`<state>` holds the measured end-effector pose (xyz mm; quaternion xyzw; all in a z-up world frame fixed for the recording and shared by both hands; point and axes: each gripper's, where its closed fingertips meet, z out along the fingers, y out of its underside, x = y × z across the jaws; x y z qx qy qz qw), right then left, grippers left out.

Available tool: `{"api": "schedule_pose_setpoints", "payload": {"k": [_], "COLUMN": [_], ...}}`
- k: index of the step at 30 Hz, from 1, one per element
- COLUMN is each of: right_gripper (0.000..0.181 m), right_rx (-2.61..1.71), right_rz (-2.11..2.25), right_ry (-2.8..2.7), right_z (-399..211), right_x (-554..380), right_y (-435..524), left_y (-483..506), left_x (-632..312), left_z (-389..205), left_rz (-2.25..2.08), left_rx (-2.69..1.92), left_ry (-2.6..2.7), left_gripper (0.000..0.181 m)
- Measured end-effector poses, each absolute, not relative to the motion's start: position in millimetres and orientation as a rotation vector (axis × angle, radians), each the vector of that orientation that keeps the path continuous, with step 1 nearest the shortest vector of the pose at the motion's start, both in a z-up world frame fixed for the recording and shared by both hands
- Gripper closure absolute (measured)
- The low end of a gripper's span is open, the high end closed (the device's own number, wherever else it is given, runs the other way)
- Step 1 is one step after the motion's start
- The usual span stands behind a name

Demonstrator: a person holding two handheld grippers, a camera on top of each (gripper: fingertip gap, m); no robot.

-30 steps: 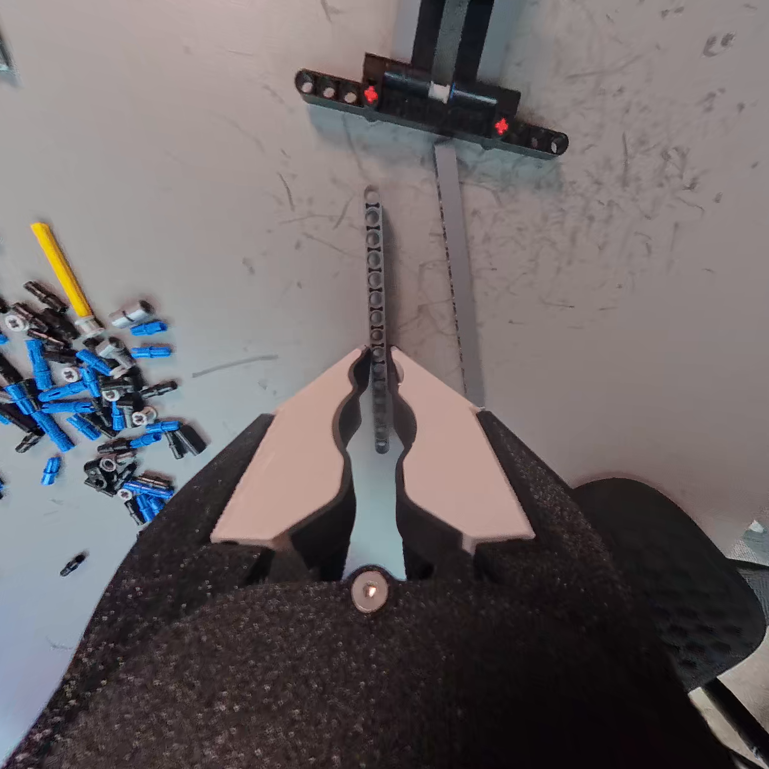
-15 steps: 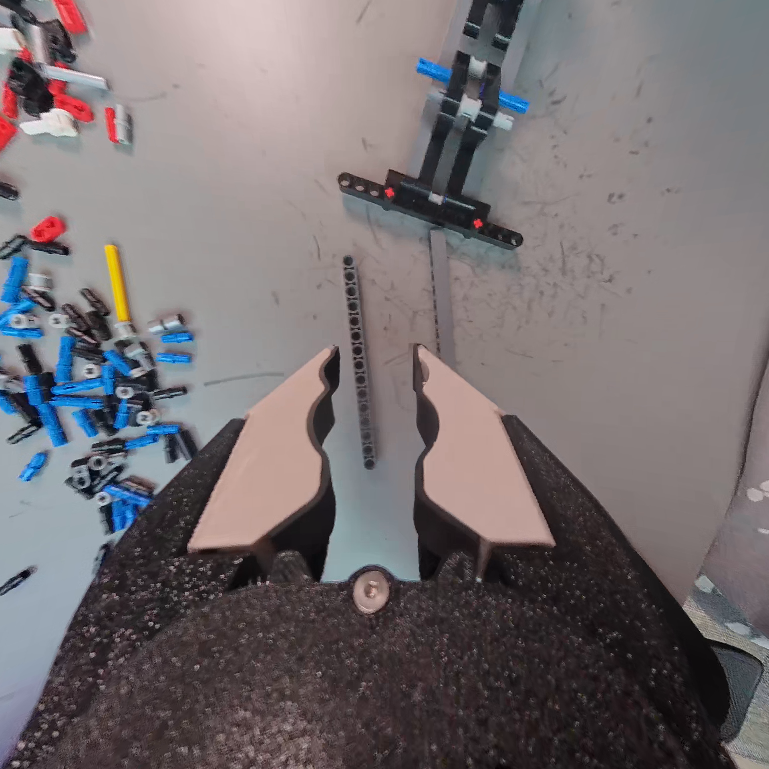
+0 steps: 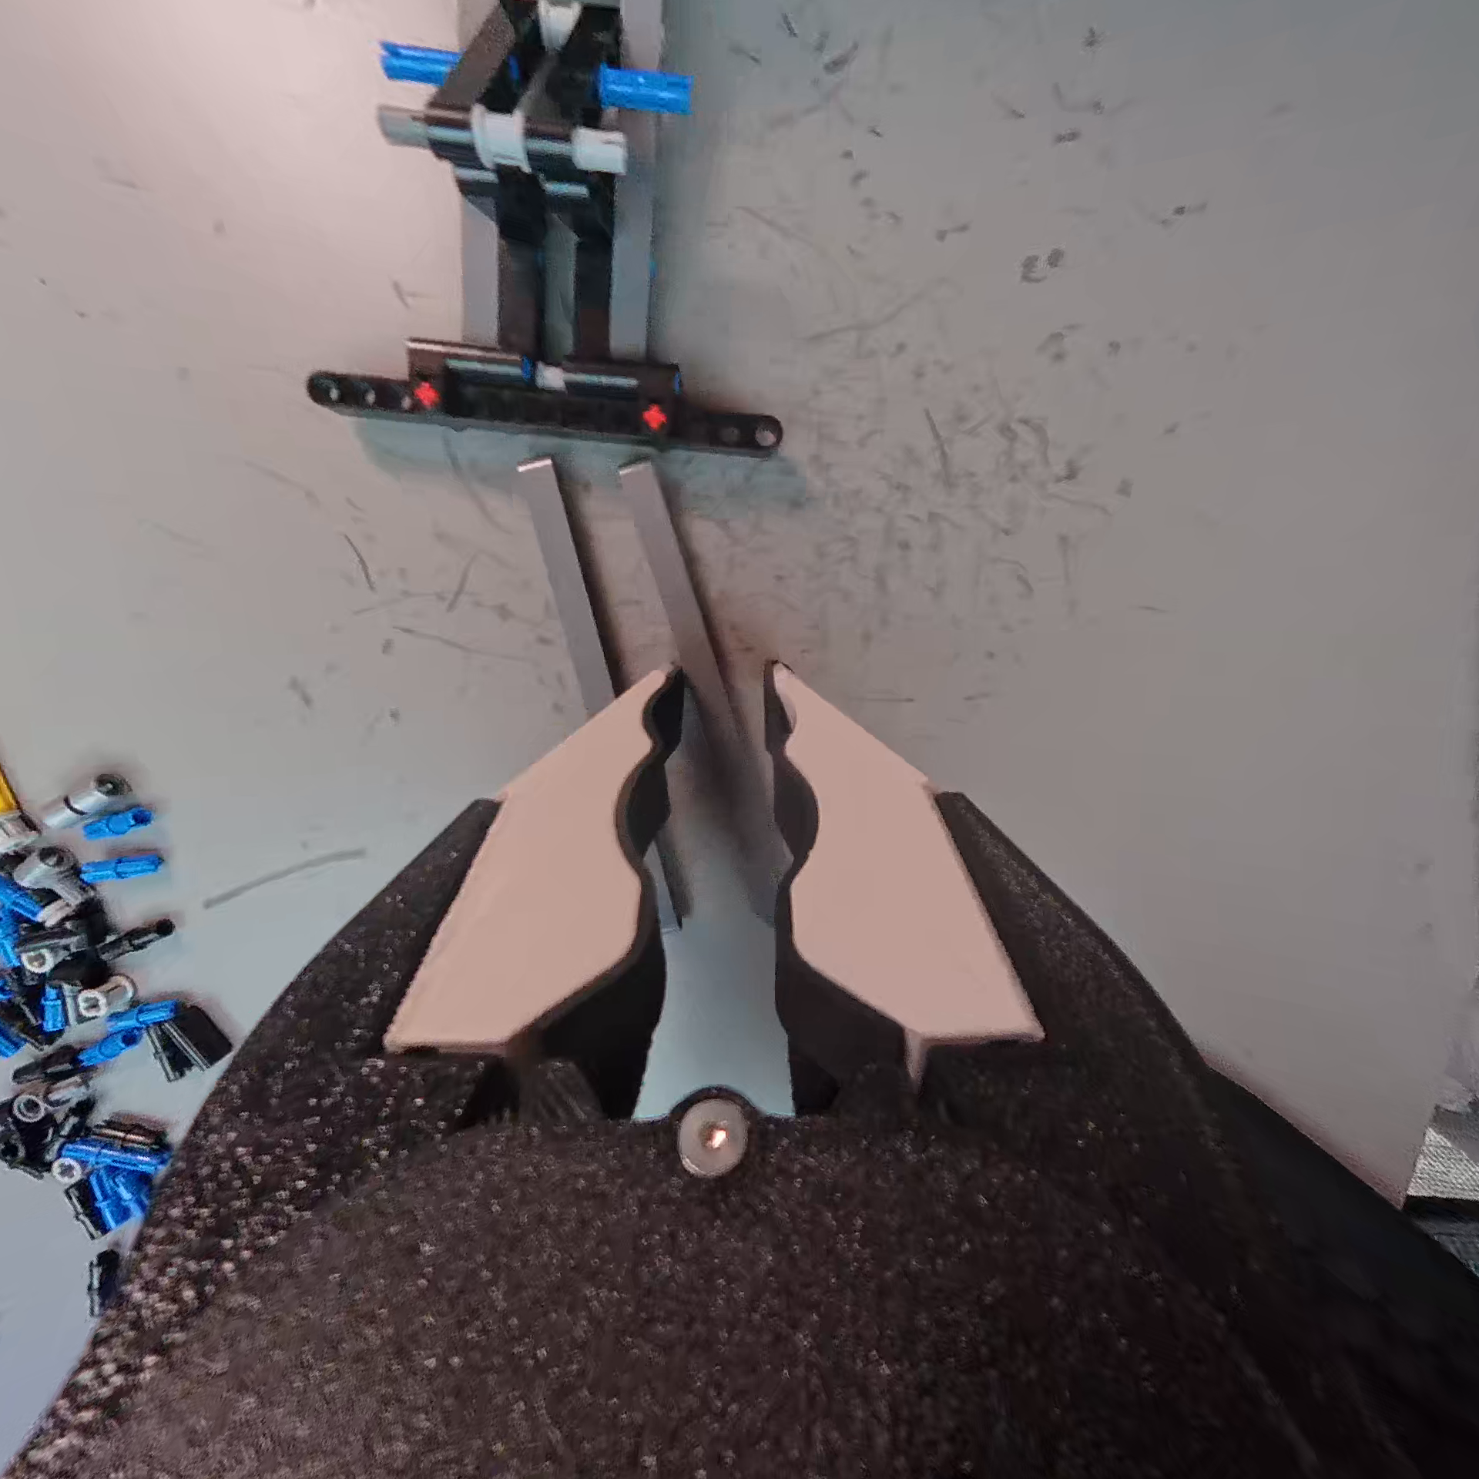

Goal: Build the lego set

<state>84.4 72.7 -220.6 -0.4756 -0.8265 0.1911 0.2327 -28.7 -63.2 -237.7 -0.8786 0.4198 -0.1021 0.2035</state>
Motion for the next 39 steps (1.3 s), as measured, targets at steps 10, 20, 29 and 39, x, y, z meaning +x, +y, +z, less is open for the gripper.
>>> {"api": "schedule_pose_setpoints", "payload": {"k": [10,20,29,39], "right_gripper": [0.143,0.143,0.143,0.113], "right_rx": [-1.472,-1.329,-1.325,-1.297], "right_rz": [0.435,0.416,0.430,0.644], "right_ry": [-2.217,-2.352,-2.357,-1.984], "right_z": [-220.2,-220.5,-220.8,-158.0], "right_x": [108.3,37.2,35.2,36.6], "right_y": [166.3,161.0,147.3,126.2], "left_y": [-74.7,-69.8,-67.9,-37.5], "left_x": [-37.1,-42.7,-10.0,38.5], "left_z": [-228.6,-238.8,-237.7,-237.4], "left_rz": [-0.255,-0.286,-0.340,-0.421], "left_rx": [-2.359,-2.446,-2.351,-2.263], "left_ry": [1.135,1.037,1.209,1.311], "left_gripper": [0.145,0.138,0.164,0.163]}}
